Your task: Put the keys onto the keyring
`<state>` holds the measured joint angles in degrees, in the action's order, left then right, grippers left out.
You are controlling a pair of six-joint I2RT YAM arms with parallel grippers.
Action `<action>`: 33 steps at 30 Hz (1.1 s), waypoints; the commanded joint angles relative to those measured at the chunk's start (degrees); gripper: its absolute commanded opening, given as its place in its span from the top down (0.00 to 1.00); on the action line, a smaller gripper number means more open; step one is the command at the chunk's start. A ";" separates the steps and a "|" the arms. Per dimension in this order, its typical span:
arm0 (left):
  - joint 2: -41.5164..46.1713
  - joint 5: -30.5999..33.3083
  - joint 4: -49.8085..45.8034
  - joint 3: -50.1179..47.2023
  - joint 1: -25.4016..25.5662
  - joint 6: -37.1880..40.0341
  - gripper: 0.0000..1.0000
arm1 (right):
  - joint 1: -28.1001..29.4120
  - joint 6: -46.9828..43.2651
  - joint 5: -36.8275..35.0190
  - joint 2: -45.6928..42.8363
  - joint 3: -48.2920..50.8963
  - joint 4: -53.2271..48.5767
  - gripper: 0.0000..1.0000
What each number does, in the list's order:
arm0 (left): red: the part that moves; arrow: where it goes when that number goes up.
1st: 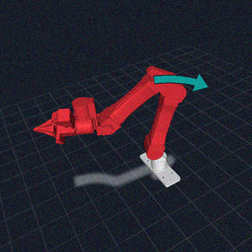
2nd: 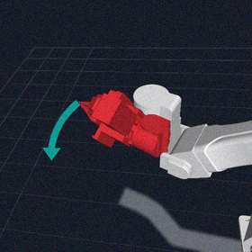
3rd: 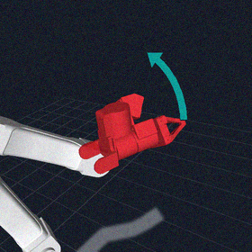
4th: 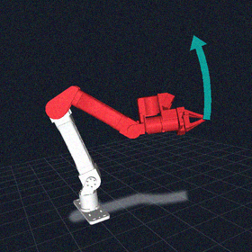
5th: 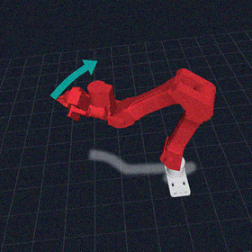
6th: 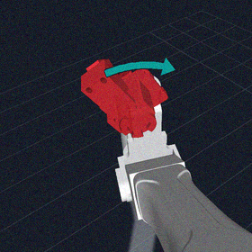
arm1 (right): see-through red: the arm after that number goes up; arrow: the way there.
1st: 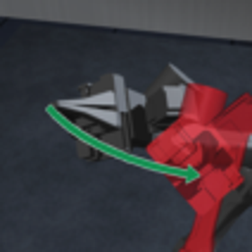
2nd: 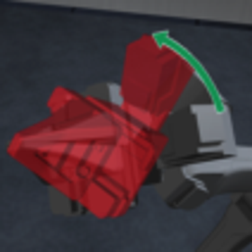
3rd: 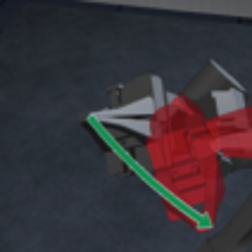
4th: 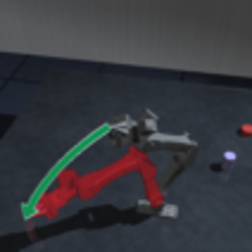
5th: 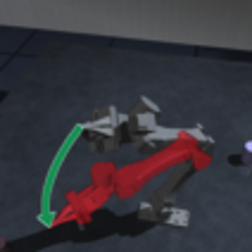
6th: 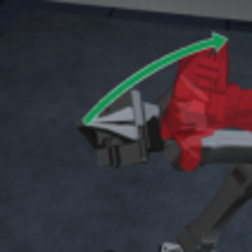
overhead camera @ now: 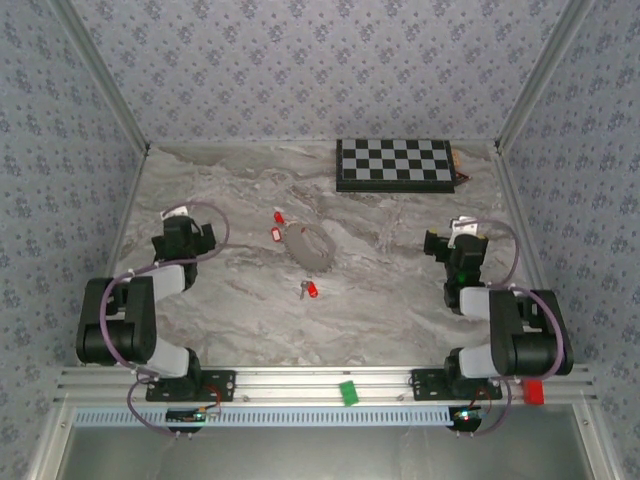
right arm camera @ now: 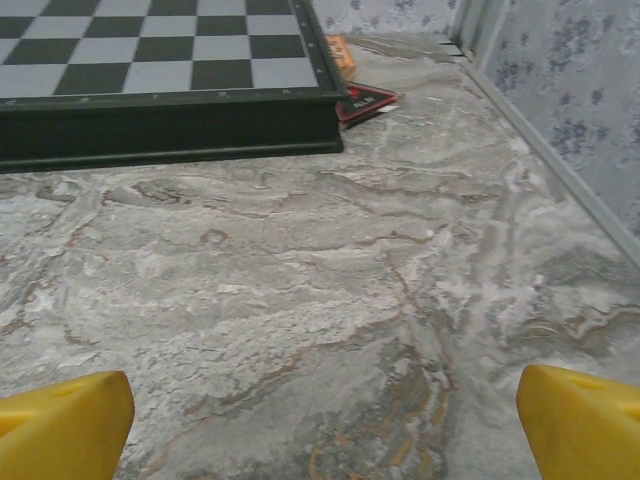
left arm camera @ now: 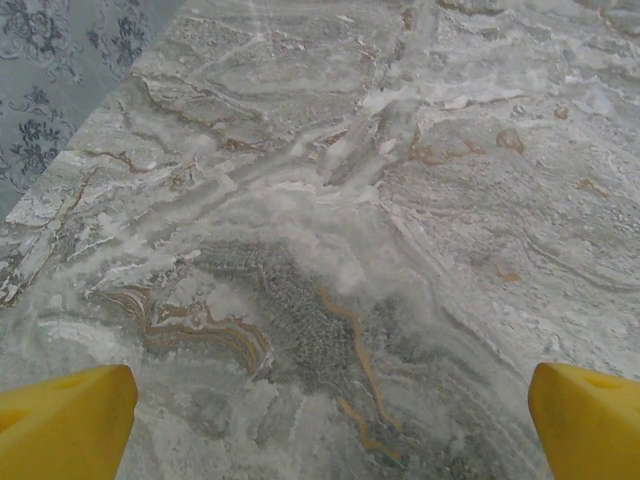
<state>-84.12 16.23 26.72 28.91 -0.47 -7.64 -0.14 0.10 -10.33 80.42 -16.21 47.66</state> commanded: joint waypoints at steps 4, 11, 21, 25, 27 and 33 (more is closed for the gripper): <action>-2.43 -11.57 19.22 -5.61 -0.34 5.29 0.00 | -0.19 -2.16 5.92 5.27 5.01 18.77 0.01; -3.80 -13.59 19.23 -5.02 -0.42 5.86 0.00 | 0.24 -4.25 9.26 7.38 3.80 18.85 0.01; -3.93 -13.50 19.68 -5.09 -0.43 5.88 0.00 | -2.06 -0.98 9.10 7.55 -5.43 1.44 0.01; -3.95 -13.50 19.68 -5.09 -0.46 5.91 0.00 | -2.13 -0.98 9.28 7.54 -5.33 1.46 0.01; -3.94 -13.39 19.69 -5.09 -0.48 5.89 0.00 | -2.12 -0.98 9.28 7.49 -5.34 1.56 0.01; -3.89 -13.39 19.69 -5.11 -0.45 6.01 0.00 | -1.79 -1.24 8.31 7.47 -5.57 1.39 0.01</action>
<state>-87.92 3.64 43.97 22.57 -0.75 -2.37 -2.11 -1.93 -1.85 87.81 -21.52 49.60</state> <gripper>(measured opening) 0.997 0.994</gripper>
